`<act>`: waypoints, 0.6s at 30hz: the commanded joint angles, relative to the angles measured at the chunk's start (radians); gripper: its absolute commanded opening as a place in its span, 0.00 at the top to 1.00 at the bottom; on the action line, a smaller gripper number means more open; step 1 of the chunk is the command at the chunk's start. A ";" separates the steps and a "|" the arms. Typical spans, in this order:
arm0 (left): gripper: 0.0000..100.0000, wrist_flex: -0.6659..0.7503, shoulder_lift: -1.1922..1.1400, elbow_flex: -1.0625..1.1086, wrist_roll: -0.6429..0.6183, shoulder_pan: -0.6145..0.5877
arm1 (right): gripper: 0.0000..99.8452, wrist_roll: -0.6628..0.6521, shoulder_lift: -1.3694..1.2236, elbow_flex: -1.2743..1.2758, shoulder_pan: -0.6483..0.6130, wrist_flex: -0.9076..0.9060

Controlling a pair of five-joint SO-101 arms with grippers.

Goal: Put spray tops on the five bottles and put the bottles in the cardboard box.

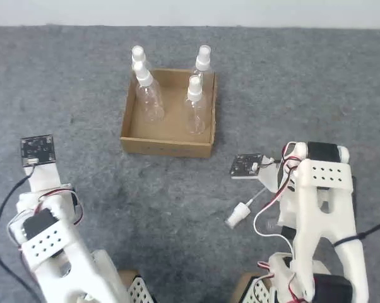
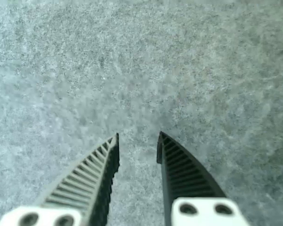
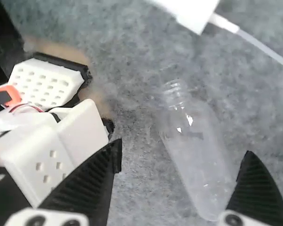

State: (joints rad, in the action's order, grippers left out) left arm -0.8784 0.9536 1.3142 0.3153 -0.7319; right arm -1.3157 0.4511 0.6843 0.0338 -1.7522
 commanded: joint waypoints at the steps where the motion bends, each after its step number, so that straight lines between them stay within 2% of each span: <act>1: 0.88 0.032 0.031 -0.010 -0.005 0.000 | 0.67 -0.066 0.045 -0.005 -0.007 -0.028; 18: 0.88 0.029 0.031 -0.010 -0.003 -0.002 | 0.67 -0.069 0.050 0.288 -0.005 0.375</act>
State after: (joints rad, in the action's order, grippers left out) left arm -0.8707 0.9536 1.3142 0.3153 -0.7319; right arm -1.3740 0.4511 0.9544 0.0353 -1.4469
